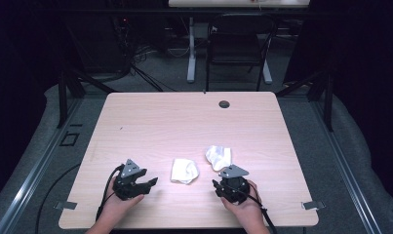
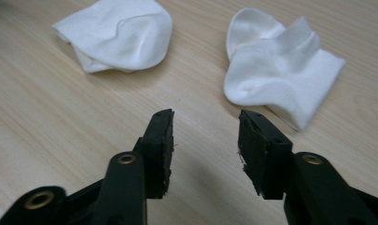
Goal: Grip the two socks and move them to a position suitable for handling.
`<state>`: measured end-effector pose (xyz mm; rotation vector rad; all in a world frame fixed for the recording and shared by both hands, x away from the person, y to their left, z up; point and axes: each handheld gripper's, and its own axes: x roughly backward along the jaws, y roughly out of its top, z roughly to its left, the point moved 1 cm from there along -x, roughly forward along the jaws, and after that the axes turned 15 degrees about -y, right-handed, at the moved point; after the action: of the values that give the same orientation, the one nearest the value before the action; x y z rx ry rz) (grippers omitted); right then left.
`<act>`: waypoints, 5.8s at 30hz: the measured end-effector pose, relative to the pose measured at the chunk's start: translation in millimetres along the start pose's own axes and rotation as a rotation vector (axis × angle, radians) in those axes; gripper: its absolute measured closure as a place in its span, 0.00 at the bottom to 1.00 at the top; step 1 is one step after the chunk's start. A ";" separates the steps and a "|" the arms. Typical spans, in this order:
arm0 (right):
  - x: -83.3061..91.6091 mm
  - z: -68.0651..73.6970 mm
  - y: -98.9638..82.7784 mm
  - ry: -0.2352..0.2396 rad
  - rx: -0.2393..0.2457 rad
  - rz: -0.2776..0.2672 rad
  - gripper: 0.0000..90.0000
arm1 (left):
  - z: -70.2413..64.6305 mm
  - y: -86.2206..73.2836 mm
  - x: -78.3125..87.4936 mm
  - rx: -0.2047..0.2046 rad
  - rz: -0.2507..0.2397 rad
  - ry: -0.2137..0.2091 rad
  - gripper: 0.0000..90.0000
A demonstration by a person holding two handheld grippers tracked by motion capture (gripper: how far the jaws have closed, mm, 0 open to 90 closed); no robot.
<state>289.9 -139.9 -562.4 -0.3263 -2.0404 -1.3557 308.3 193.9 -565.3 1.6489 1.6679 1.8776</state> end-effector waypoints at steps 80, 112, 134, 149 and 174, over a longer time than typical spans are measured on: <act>1.6 -1.5 -5.2 0.102 -0.141 -0.058 0.63 | -34.9 29.2 -81.4 -0.089 0.100 -0.045 0.77; 2.3 -3.3 -5.3 0.104 -0.159 -0.067 0.62 | -58.8 44.9 -88.3 -0.087 0.114 -0.101 0.85; 1.4 -1.9 -4.7 0.106 -0.155 -0.065 0.62 | -56.8 50.7 -73.3 -0.061 0.044 -0.143 0.98; -15.6 30.0 10.1 0.187 -0.054 -0.025 0.96 | -57.7 56.0 -59.8 -0.024 -0.018 -0.188 0.99; -25.7 45.9 7.2 0.223 0.006 0.043 1.00 | -14.8 17.3 -23.5 0.066 0.024 -0.093 0.98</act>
<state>295.5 -92.2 -585.0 -0.2050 -1.8429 -1.2980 315.3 162.0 -563.2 1.7605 1.6979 1.7453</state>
